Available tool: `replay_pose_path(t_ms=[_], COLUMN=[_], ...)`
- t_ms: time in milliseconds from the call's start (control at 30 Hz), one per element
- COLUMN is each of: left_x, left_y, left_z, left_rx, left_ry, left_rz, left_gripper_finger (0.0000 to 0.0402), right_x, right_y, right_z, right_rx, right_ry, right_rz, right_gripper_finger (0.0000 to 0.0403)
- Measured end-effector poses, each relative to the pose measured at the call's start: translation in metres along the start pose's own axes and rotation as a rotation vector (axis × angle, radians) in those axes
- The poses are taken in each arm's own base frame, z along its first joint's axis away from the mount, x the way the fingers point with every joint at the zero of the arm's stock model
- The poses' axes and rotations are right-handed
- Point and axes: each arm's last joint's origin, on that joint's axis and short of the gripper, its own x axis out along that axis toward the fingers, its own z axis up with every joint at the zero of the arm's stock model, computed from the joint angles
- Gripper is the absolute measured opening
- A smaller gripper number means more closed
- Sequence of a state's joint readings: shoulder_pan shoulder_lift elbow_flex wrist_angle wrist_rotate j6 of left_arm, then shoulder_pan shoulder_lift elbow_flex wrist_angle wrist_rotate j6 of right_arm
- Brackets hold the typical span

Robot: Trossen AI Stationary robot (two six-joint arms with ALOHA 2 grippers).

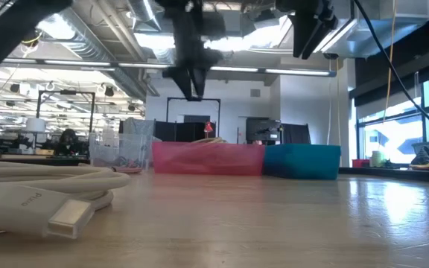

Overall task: Pick & Place USB Port
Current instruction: Put the light pink charger cable into the blue bin

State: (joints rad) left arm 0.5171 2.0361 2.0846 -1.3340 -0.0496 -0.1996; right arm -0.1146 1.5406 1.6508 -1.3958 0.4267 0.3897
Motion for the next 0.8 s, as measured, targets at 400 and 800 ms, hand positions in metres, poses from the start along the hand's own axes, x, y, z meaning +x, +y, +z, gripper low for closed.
replay_pose_path(t_ms=[400,800], left_x=[-0.076,-0.073], left_y=[-0.076,-0.122], left_z=[-0.068,-0.107], left_rx=[-0.002,-0.085], left_ry=[-0.055,-0.064], left_rz=[0.123,0.196], left_gripper_finger=[0.021,0.021], right_x=[-0.003,-0.004], right_y=[-0.003,-0.003], right_z=[-0.002,-0.003], right_rx=[-0.036,-0.042], right_ry=[-0.011,-0.003], right_rz=[-0.008,-0.01], right_gripper_finger=[0.0274,0.0274])
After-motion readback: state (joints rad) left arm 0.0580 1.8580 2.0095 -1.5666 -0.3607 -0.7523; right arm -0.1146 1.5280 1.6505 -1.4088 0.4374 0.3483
